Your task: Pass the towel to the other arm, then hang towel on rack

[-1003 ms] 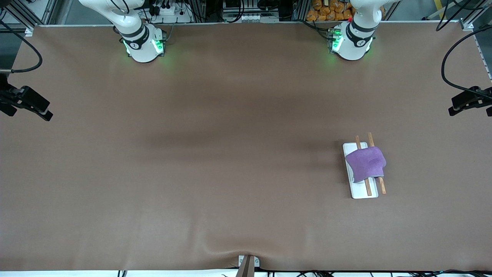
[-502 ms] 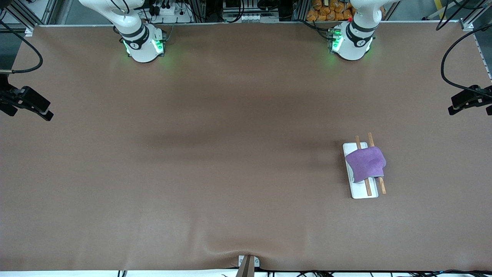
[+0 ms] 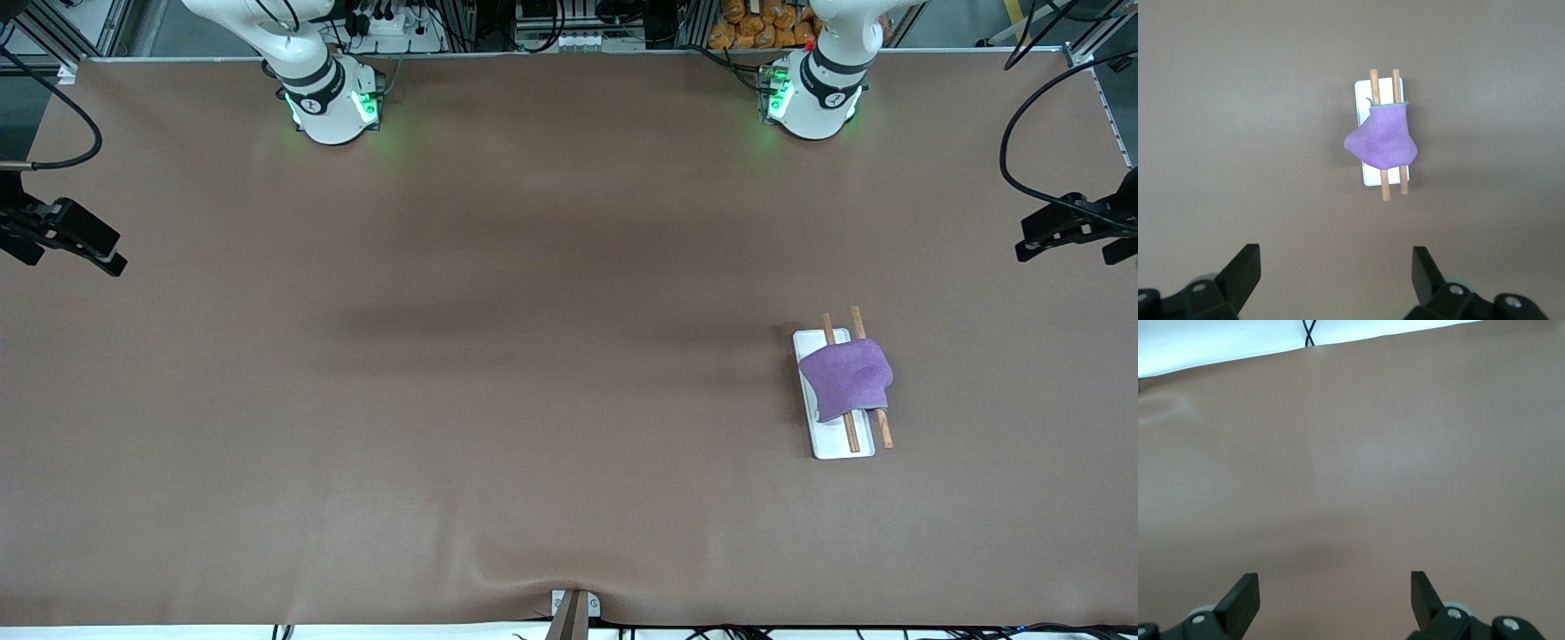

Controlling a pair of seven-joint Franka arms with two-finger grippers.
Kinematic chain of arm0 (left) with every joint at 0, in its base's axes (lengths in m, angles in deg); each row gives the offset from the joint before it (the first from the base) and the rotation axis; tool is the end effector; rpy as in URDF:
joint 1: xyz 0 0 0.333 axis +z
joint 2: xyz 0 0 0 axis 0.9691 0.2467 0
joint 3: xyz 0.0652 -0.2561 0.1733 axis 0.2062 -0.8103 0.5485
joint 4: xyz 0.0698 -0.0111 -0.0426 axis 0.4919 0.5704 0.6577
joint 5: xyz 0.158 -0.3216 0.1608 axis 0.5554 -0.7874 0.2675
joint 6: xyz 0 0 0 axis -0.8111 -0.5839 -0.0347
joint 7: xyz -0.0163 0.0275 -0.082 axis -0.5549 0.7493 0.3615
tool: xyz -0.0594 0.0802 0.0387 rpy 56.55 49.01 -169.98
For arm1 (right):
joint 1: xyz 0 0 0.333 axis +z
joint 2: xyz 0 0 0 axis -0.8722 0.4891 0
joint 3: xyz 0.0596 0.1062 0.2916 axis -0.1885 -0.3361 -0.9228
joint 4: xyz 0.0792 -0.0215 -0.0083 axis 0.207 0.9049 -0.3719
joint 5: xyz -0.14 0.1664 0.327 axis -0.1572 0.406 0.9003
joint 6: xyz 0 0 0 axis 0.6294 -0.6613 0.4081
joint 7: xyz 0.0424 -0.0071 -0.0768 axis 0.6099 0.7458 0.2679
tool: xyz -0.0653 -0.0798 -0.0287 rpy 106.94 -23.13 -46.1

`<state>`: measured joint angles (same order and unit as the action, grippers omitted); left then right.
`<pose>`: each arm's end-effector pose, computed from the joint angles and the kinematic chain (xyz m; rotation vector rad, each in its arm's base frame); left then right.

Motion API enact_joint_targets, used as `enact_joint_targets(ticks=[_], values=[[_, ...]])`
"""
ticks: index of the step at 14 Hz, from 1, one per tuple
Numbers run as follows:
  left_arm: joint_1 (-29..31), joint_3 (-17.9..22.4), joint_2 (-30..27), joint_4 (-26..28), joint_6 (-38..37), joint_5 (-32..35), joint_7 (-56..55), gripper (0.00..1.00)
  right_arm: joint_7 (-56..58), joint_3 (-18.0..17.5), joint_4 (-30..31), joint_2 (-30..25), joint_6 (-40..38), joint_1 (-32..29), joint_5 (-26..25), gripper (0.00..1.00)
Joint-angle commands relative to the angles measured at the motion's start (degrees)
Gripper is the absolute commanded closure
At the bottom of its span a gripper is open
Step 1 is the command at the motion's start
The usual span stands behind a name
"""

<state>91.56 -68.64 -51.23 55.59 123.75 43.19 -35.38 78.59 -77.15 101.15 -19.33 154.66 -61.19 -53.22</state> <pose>0.5786 0.0041 0.6370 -3.1294 0.0937 -0.0056 0.5747 0.0151 0.6698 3.1157 -0.2347 0.1982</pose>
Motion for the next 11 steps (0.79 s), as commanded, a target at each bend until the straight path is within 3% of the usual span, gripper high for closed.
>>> enact_joint_targets(ticks=[1, 11], values=[[0.59, -0.63, -1.90, 1.27, -0.53, 0.25, -0.76, 0.00, 0.31, -0.47, -0.21, 0.00, -0.67, -0.05, -0.58, 0.00], [0.59, -2.13, -1.81, 1.27, -0.44, 0.16, -0.67, 0.00, 0.31, -0.47, -0.47, 0.00, -3.92, -0.49, -0.31, 0.00]])
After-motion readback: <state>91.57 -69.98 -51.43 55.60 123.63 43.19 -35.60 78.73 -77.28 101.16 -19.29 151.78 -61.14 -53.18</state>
